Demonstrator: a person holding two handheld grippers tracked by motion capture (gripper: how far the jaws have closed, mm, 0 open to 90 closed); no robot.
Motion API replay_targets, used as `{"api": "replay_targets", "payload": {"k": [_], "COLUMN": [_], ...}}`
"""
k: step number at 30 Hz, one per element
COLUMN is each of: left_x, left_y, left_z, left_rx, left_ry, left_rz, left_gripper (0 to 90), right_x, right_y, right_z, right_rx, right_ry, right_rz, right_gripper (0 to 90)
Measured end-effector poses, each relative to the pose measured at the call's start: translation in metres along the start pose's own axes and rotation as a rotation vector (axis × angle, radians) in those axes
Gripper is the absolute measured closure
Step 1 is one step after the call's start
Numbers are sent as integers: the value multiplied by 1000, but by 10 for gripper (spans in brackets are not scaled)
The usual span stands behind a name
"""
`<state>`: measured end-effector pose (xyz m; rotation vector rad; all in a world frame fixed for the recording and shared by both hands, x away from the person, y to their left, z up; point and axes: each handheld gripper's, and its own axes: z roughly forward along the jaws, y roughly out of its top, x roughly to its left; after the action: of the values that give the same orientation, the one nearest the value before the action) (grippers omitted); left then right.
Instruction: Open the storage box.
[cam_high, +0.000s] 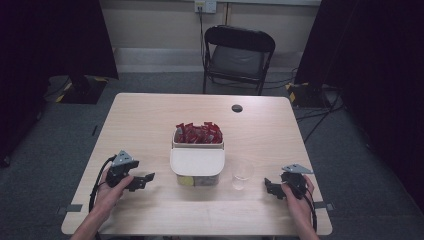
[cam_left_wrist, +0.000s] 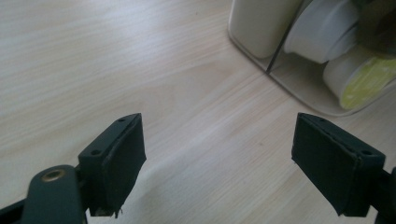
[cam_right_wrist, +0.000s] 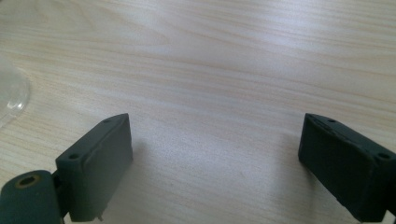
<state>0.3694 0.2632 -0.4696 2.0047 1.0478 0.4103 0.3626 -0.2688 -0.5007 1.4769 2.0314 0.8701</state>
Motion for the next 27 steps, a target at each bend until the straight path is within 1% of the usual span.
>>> {"api": "replay_targets", "payload": {"k": [2,3,4,7,8,9,10,11,12,13,15,19,20,21,24,27], "left_x": [-3,-5,-6,-12,-15,-15,-16,-16,-17,-17,-21,-27,-29,-30,-32,-37], "left_y": [2,3,4,5,6,6,9,9,11,11,14,15,14,14,13,14], "left_z": [-1,0,0,1,2,2,3,3,3,3,4,5,6,7,8,12], "left_rx": [-8,-17,-14,-13,-20,-20,-42,-42,-39,-39,-50,-42,-34,-40,-36,-23], "left_ry": [2,-10,-15,-33,-49,-49,-73,-73,-89,-89,-105,-119,-121,-129,-131,-144], "left_rz": [13,9,11,28,28,28,23,23,31,31,37,64,67,62,57,76], "left_gripper": [170,170,169,167,167,166,165,166,165,165,164,165,164,164,163,163], "right_x": [0,0,0,0,0,0,0,0,0,0,0,0,0,0,0,0], "right_y": [0,0,0,0,0,0,0,0,0,0,0,0,0,0,0,0], "right_z": [0,0,0,0,0,0,0,0,0,0,0,0,0,0,0,0], "right_rx": [0,0,0,0,0,0,0,0,0,0,0,0,0,0,0,0], "right_ry": [0,0,0,0,0,0,0,0,0,0,0,0,0,0,0,0], "right_rz": [0,0,0,0,0,0,0,0,0,0,0,0,0,0,0,0], "right_gripper": [94,94,94,94,94,94,94,94,94,94,94,94,94,94,94,94]}}
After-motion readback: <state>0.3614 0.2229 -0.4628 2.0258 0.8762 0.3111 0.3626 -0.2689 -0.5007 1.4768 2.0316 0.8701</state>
